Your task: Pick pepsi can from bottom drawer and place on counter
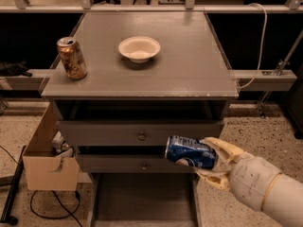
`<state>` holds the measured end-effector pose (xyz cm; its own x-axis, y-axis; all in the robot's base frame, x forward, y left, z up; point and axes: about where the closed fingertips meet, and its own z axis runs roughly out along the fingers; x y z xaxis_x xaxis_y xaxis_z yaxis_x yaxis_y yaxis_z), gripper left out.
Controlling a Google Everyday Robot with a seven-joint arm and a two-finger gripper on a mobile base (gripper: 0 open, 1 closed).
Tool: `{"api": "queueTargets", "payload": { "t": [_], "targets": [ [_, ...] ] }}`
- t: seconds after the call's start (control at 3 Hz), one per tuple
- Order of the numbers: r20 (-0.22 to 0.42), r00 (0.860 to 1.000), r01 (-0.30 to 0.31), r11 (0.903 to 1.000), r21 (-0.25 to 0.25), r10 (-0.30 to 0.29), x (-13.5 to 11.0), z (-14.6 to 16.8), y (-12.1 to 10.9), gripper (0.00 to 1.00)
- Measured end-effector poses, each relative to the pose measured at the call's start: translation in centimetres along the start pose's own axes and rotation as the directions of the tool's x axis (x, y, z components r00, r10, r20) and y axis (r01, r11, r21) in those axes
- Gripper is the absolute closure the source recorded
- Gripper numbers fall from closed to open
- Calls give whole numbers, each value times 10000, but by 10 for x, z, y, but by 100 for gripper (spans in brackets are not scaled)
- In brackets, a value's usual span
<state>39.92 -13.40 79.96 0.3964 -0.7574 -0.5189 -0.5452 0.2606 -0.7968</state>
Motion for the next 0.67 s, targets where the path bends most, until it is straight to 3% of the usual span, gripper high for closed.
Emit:
{"api": "queueTargets", "payload": {
  "t": [0.67],
  "targets": [
    [48,9970,778,9970,-50,-777,-28,-31,-47,100]
  ]
}}
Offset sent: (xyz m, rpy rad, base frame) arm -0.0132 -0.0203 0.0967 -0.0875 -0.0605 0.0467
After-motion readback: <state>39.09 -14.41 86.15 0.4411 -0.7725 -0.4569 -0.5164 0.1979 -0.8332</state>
